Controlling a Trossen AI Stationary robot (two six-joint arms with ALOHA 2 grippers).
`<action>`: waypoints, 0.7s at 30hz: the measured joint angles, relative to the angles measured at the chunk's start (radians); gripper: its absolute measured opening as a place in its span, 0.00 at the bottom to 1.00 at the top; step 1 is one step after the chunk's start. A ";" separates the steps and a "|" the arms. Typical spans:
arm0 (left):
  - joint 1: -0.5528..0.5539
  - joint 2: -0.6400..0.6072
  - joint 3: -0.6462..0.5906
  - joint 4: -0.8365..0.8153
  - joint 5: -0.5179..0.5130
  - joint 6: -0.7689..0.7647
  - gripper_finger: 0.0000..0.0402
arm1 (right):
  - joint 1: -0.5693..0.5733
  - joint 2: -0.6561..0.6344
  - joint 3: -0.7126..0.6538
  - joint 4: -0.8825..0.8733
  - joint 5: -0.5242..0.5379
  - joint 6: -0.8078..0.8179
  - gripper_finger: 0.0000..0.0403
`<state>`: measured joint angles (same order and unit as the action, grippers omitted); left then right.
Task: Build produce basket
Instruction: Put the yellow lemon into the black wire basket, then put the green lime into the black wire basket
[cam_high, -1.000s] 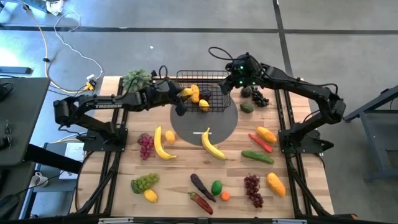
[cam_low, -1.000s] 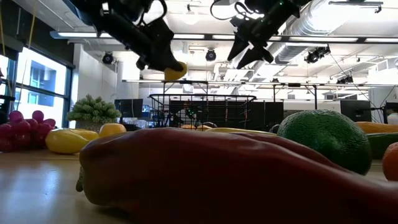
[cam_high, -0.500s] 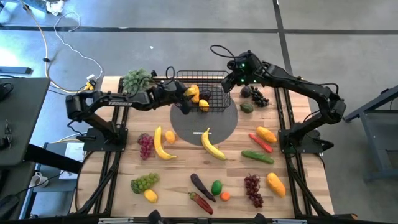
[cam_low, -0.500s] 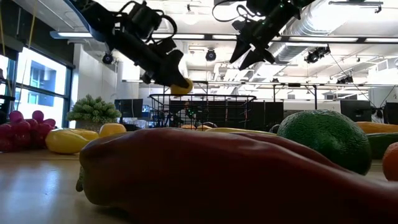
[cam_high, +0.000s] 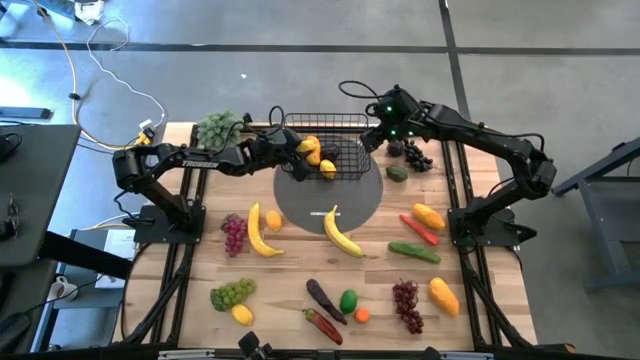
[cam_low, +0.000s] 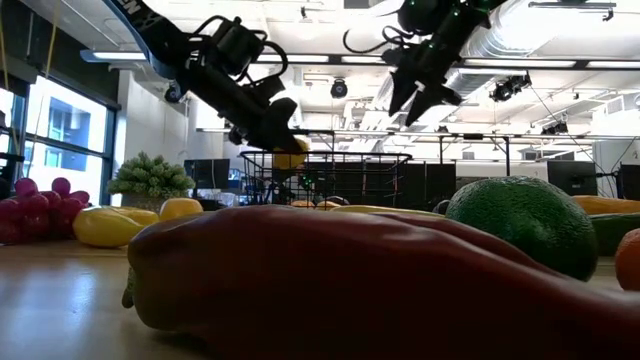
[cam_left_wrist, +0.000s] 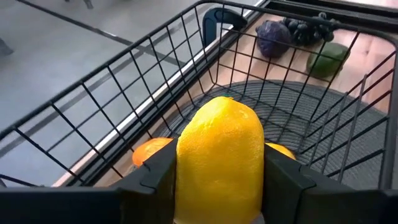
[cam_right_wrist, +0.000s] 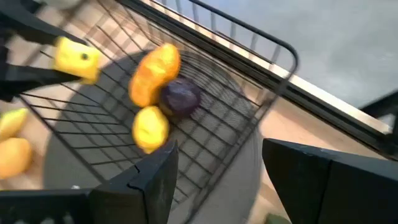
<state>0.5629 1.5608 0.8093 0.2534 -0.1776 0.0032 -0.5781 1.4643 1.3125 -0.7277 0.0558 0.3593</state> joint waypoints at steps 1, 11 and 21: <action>0.000 0.000 0.000 -0.001 0.000 0.013 0.39 | 0.000 0.000 0.000 -0.009 0.002 0.004 0.54; 0.000 0.000 0.000 -0.001 0.001 0.063 0.56 | 0.000 0.000 0.000 -0.107 0.001 0.063 0.59; 0.000 -0.002 0.000 -0.003 -0.086 0.060 0.65 | -0.022 0.000 0.000 -0.214 0.015 0.010 0.68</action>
<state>0.5629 1.5586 0.8093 0.2505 -0.2633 0.0635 -0.5998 1.4643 1.3121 -0.9416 0.0708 0.3692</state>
